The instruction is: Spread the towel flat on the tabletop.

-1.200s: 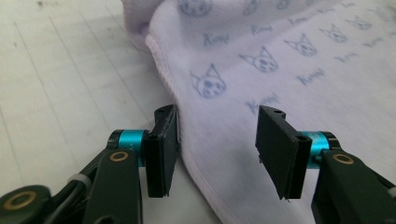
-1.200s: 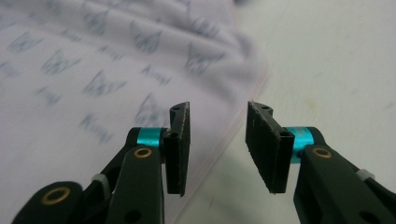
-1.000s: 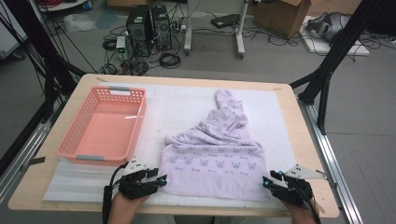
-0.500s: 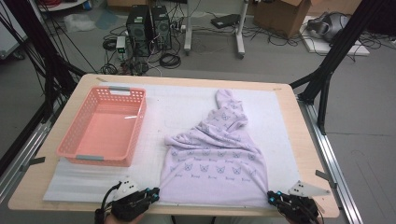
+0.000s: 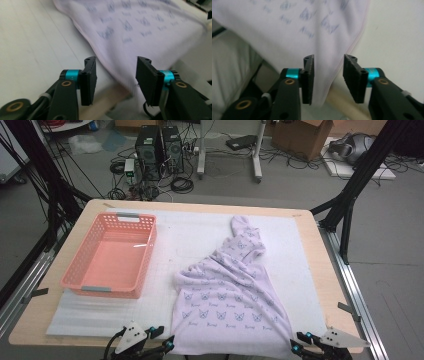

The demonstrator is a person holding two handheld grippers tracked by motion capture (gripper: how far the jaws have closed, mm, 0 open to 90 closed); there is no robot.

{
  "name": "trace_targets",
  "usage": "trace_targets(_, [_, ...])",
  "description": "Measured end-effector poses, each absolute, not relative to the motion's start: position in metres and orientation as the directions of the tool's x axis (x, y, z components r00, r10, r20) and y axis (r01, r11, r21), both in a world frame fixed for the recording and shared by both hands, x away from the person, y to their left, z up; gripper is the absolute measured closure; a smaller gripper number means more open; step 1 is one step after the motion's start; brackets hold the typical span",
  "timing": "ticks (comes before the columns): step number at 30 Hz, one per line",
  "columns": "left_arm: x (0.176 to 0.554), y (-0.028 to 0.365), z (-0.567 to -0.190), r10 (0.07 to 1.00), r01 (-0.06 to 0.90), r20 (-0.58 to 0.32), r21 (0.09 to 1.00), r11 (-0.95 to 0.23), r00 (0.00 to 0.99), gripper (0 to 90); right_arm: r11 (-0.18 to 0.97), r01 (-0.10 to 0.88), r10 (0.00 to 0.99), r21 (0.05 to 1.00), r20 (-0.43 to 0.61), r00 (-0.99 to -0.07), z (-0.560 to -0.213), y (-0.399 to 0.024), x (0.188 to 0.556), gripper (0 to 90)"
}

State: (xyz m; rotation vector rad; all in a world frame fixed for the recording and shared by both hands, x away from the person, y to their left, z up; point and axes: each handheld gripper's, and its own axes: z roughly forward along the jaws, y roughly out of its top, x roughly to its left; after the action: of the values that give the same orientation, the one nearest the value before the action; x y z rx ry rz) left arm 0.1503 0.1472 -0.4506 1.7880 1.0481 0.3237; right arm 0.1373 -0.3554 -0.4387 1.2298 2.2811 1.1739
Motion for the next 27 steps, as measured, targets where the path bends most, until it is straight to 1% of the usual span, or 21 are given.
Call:
trace_targets(1, [0.156, 0.148, -0.451, 0.776, 0.519, -0.249, 0.847, -0.115, 0.580, 45.8, 0.278, 0.548, 0.809, 0.789, 0.114, -0.576, -0.437, -0.356, 0.142, 56.6])
trace_targets(4, [0.174, 0.148, -0.452, 0.783, 0.538, -0.265, 0.837, -0.103, 0.562, 45.9, 0.255, 0.553, 0.842, 0.793, 0.099, -0.530, -0.438, -0.354, 0.156, 55.8])
trace_targets(8, [0.197, 0.133, -0.457, 0.771, 0.577, -0.270, 0.802, -0.150, 0.576, 45.9, 0.260, 0.577, 0.858, 0.774, 0.089, -0.506, -0.444, -0.346, 0.177, 55.9])
trace_targets(9, [0.200, 0.130, -0.457, 0.776, 0.570, -0.257, 0.807, -0.155, 0.575, 46.2, 0.262, 0.584, 0.856, 0.769, 0.095, -0.509, -0.446, -0.343, 0.182, 57.2])
trace_targets(10, [0.201, 0.128, -0.457, 0.777, 0.575, -0.265, 0.804, -0.149, 0.571, 48.0, 0.263, 0.595, 0.853, 0.759, 0.105, -0.511, -0.448, -0.340, 0.185, 59.3])
trace_targets(11, [0.202, 0.125, -0.457, 0.778, 0.574, -0.261, 0.805, -0.152, 0.572, 47.5, 0.271, 0.600, 0.852, 0.753, 0.101, -0.513, -0.450, -0.337, 0.188, 60.4])
trace_targets(12, [0.200, 0.121, -0.457, 0.776, 0.564, -0.242, 0.808, -0.171, 0.583, 51.6, 0.277, 0.588, 0.856, 0.760, 0.082, -0.510, -0.450, -0.335, 0.189, 62.8])
trace_targets(13, [0.197, 0.118, -0.459, 0.783, 0.531, -0.186, 0.822, -0.207, 0.593, 60.4, 0.279, 0.592, 0.859, 0.756, 0.079, -0.506, -0.450, -0.334, 0.189, 65.9])
trace_targets(14, [0.197, 0.118, -0.459, 0.783, 0.531, -0.186, 0.822, -0.207, 0.593, 69.9, 0.288, 0.587, 0.860, 0.757, 0.064, -0.506, -0.450, -0.334, 0.189, 70.2])
trace_targets(15, [0.190, 0.114, -0.459, 0.792, 0.494, -0.114, 0.832, -0.254, 0.600, 81.8, 0.290, 0.589, 0.859, 0.754, 0.065, -0.508, -0.450, -0.335, 0.188, 77.5])
trace_targets(16, [0.189, 0.115, -0.458, 0.794, 0.505, -0.119, 0.825, -0.255, 0.595, 85.9, 0.285, 0.601, 0.853, 0.746, 0.088, -0.514, -0.449, -0.336, 0.188, 85.9])
trace_targets(19, [0.184, 0.120, -0.455, 0.789, 0.518, -0.122, 0.812, -0.269, 0.602, 86.8, 0.302, 0.616, 0.848, 0.728, 0.089, -0.522, -0.446, -0.338, 0.183, 87.0])
trace_targets(25, [0.154, 0.141, -0.456, 0.758, 0.549, -0.198, 0.800, -0.242, 0.622, 86.7, 0.342, 0.619, 0.817, 0.707, 0.101, -0.567, -0.443, -0.347, 0.155, 87.2])
trace_targets(27, [0.145, 0.142, -0.456, 0.742, 0.554, -0.206, 0.792, -0.257, 0.638, 86.6, 0.366, 0.623, 0.798, 0.691, 0.111, -0.592, -0.442, -0.347, 0.145, 87.2])
